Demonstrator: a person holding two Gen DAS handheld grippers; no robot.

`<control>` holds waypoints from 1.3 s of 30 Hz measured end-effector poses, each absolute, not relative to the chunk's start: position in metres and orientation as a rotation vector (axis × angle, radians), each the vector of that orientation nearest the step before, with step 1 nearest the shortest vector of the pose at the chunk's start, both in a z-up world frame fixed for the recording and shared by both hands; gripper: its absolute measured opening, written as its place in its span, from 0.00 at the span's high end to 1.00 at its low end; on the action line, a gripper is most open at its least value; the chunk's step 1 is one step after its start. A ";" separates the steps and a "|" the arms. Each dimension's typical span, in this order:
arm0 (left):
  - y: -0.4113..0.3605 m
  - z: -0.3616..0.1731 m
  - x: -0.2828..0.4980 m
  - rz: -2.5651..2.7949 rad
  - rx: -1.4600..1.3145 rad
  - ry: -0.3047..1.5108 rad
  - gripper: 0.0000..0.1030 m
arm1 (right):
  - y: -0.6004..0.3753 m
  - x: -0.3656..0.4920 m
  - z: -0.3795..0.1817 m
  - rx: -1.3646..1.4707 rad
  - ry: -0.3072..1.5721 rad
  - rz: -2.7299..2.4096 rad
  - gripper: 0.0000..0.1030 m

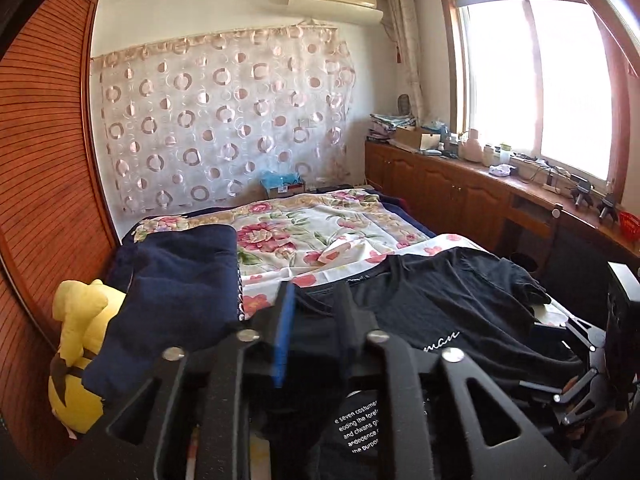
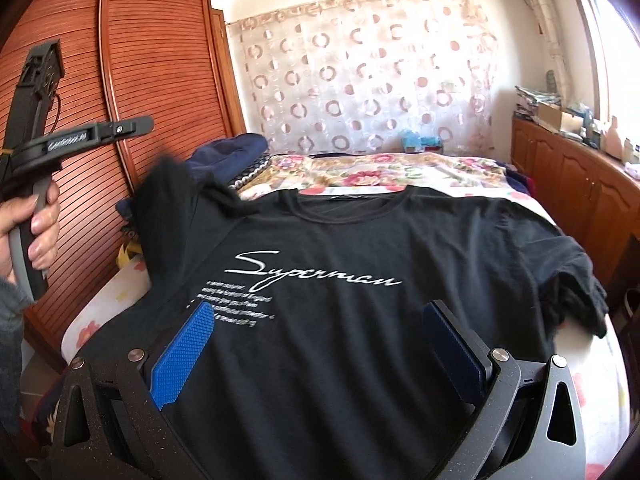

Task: Fold small clothes
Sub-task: 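Reach the right tool to the shirt's side edge and grasp it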

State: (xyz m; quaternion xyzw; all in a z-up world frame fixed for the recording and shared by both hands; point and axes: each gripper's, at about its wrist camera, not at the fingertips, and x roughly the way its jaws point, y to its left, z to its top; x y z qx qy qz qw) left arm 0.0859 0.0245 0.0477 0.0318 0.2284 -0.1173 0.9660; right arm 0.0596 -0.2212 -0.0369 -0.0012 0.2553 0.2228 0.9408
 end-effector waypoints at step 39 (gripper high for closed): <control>0.104 -0.047 0.033 -0.096 -0.113 0.614 0.24 | -0.038 0.177 -0.067 -0.252 0.763 0.928 0.52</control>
